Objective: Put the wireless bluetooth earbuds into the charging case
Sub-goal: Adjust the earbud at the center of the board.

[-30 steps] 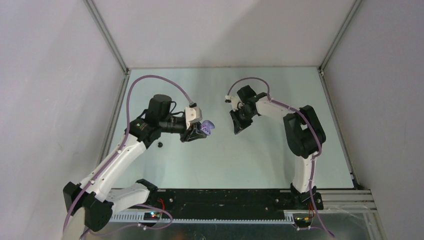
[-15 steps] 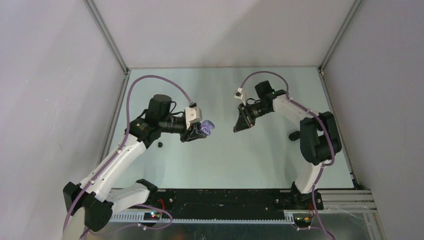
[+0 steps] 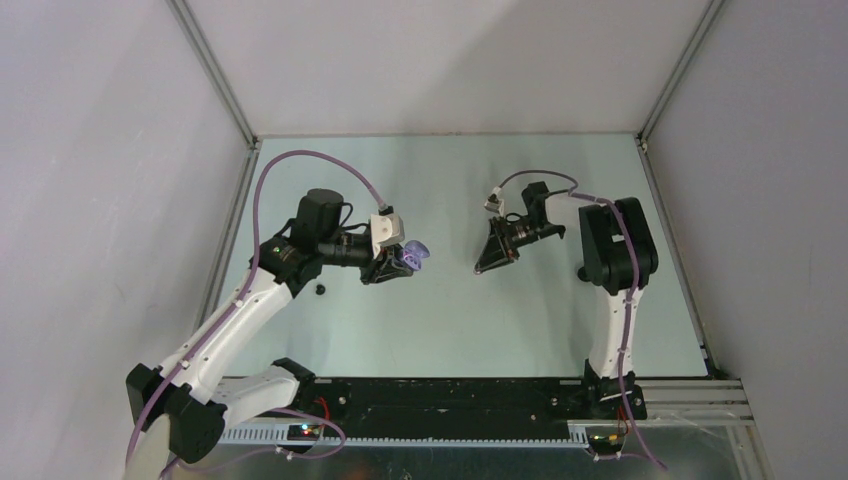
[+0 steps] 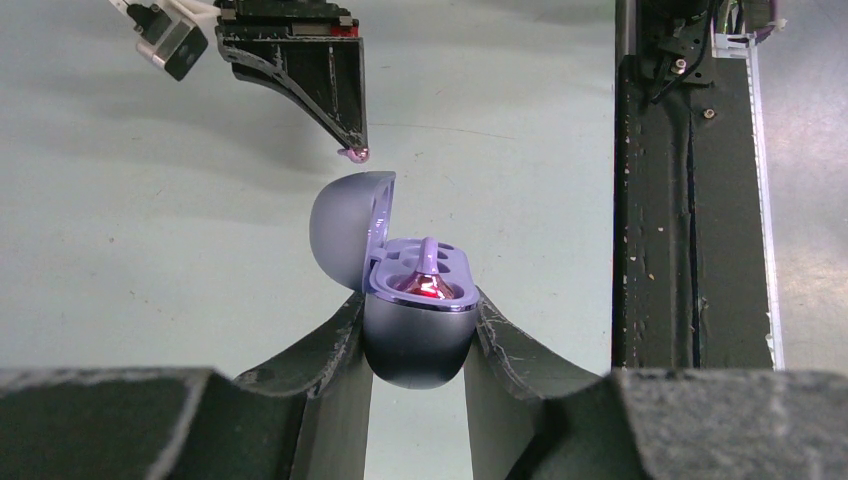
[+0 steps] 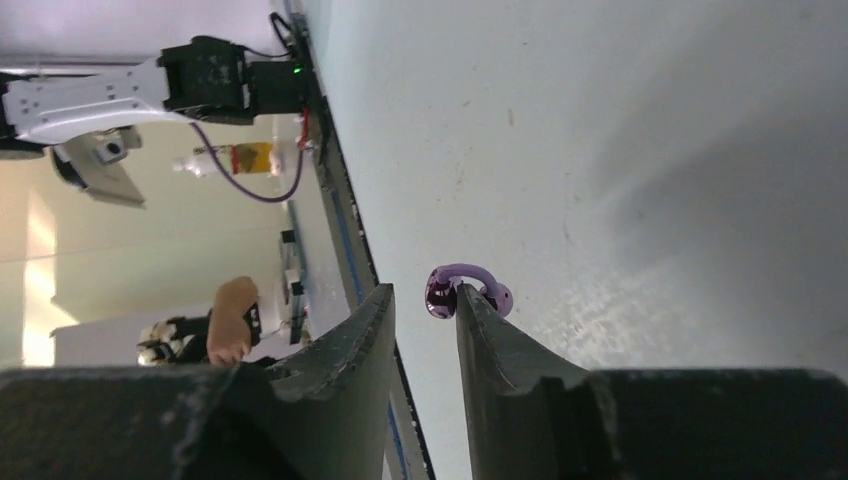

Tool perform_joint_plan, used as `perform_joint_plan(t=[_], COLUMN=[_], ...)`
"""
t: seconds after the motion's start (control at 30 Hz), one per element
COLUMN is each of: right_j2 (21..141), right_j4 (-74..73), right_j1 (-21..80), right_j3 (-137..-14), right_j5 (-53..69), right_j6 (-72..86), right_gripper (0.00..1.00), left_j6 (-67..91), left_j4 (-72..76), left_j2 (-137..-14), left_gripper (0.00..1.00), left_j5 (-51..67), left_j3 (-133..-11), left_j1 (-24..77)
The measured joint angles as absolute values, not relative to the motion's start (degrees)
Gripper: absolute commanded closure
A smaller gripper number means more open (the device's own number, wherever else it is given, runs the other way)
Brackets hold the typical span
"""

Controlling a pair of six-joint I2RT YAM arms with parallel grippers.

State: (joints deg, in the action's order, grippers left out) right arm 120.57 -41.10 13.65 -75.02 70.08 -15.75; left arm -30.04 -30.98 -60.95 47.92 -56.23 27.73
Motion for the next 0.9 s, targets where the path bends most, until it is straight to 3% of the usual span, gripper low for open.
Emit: perform_joint_plan(t=[0.37,0.6,0.9], right_j2=[114.43,107.59,109.03], right_j4=[-40.6,-41.32,-36.82], right_j1=[15.07,16.73,18.85], right_j3=[-75.02,-75.37,-76.18], right_j5=[52.42,48.86,30.79], right_j6=[-13.8,-15.11,-13.45], right_gripper=[0.62,0.69,0.75], left_j6=[-30.04,-30.04,-30.04], left_j4=[-30.98,-30.98,-30.98], left_j2=[-60.95,-60.95,-60.95], left_gripper=[1.0,1.0,1.0], left_j5=[47.92,47.92,47.92], left_j3=[-56.25,-56.23,-56.25], left_j1=[27.73,27.73,27.73])
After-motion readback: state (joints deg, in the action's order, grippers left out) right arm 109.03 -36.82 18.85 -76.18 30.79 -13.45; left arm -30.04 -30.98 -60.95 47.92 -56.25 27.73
